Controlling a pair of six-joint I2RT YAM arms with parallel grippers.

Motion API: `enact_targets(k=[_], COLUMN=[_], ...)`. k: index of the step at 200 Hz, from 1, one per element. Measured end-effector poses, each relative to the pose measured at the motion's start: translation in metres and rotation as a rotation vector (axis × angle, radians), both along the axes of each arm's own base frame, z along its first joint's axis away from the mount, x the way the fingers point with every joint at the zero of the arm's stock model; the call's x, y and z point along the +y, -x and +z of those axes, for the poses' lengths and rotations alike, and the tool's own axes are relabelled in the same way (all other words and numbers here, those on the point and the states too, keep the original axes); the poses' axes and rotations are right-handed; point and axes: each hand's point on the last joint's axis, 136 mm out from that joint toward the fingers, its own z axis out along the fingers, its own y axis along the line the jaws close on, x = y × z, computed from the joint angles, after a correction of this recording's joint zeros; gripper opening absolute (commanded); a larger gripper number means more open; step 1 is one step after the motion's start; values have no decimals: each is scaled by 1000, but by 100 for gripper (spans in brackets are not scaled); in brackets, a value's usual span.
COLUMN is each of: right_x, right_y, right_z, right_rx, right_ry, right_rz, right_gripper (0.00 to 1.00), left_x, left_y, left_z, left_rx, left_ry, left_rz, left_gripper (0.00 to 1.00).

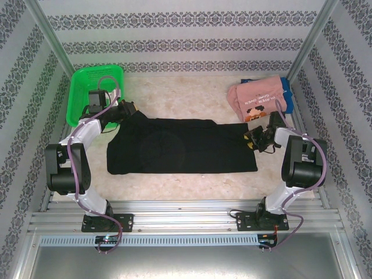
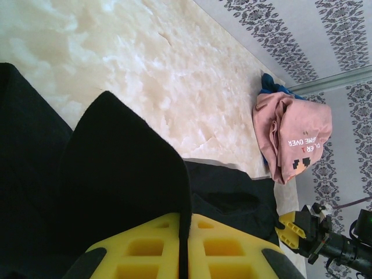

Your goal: Fold and stack the t-shirts

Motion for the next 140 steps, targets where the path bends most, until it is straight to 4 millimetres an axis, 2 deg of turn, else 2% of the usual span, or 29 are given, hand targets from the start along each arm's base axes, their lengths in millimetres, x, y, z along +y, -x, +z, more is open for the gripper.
enact_targets(k=[12,44,67,100,140], right_x=[0,-2,-6,-10,-12], right_y=[0,-6,-23,-49,-63], right_z=[0,7,24,55,70], right_rx=[0,-8,-54,-142,-183], right_ry=[2,11,22,39,49], right_rz=[4,3,5,14,33], right_gripper=[13,2,1,0,0], left_x=[0,0,2,5,7], left_y=[0,-2,-15,-41,-57], left_z=[0,1,10,37,57], left_rx=[0,-2,-28,-105,-166], left_ry=[0,0,-4,-22,-46], left_rz=[0,0,0,-3,-9], left_gripper=[10,10,10,10,10])
